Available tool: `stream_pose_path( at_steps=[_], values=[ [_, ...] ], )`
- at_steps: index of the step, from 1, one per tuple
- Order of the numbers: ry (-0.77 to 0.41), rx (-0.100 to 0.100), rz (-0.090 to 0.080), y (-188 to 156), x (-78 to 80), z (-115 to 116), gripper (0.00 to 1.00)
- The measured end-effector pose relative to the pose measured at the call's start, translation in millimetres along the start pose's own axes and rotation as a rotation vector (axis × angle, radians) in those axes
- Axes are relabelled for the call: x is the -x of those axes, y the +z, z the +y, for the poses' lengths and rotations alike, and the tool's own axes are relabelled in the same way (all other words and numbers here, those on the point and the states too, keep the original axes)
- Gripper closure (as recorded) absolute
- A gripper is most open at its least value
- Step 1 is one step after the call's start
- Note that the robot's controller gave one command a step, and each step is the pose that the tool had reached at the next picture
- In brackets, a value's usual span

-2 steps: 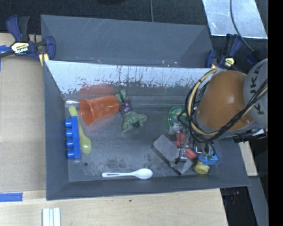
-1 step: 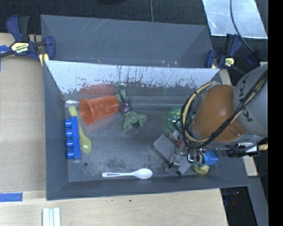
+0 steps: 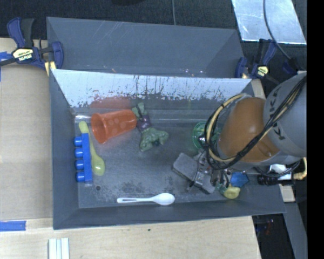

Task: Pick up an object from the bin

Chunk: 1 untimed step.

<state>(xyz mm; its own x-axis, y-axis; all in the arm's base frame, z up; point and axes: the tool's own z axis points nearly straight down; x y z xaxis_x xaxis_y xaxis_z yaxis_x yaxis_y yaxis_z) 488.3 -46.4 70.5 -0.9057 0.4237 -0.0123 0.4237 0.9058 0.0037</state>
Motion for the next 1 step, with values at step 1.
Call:
stream_pose_path(
  at_steps=[1],
  values=[
    [-0.001, 0.0, 0.0, -0.3, 0.0, -0.1, 1.0]
  ],
)
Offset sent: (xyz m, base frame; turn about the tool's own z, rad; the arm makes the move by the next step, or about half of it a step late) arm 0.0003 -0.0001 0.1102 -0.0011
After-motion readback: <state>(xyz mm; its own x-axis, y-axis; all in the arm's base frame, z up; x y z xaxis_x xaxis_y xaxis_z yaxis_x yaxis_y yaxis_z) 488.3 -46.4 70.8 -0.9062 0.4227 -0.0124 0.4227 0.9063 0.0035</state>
